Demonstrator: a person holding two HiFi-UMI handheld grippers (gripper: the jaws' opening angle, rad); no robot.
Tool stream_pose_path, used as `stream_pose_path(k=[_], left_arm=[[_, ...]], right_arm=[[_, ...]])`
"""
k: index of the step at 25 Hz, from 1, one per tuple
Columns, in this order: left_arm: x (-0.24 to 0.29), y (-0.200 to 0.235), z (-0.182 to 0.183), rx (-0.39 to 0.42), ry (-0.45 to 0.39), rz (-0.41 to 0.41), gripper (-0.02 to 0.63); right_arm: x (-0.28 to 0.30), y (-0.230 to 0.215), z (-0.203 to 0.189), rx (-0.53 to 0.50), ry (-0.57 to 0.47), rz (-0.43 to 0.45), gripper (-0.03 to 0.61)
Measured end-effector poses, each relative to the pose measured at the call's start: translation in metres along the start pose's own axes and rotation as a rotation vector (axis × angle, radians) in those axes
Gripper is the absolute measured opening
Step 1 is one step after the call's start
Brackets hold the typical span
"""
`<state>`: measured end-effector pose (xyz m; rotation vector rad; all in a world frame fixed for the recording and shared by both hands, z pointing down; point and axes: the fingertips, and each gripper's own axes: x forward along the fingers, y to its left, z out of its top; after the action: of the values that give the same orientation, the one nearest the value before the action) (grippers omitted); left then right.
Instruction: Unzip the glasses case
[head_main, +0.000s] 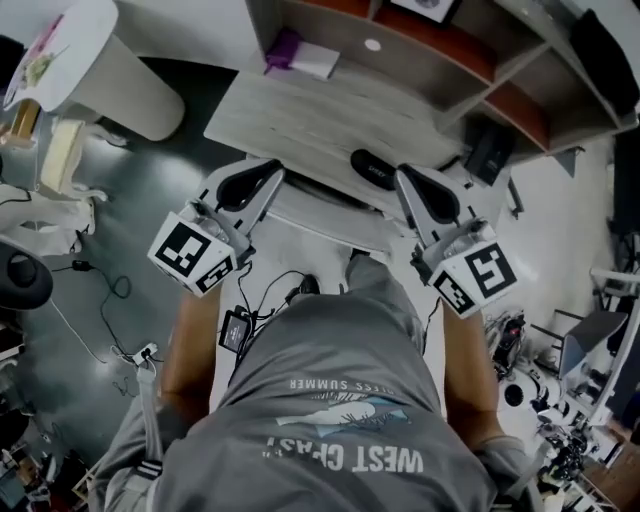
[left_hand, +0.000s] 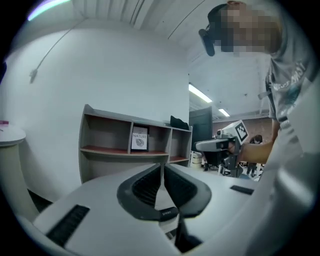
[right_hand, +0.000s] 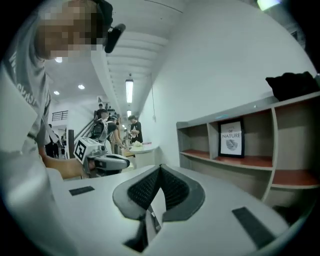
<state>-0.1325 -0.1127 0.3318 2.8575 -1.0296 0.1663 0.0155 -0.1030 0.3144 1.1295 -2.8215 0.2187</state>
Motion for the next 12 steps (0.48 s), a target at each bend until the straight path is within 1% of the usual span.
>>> stream_pose_path(k=[2, 5, 12], left_arm=[[-0.006, 0.005, 0.012, 0.011, -0.029, 0.018, 0.018], [-0.012, 0.007, 0.024, 0.029, -0.068, 0.025, 0.018], [-0.026, -0.003, 0.027, 0.035, -0.093, 0.019, 0.018]], right_arm=[[-0.009, 0.009, 0.022, -0.016, -0.014, -0.009, 0.008], [-0.020, 0.020, 0.043, -0.052, -0.003, -0.037, 0.006], [-0.034, 0.051, 0.059, -0.057, -0.012, -0.020, 0.006]])
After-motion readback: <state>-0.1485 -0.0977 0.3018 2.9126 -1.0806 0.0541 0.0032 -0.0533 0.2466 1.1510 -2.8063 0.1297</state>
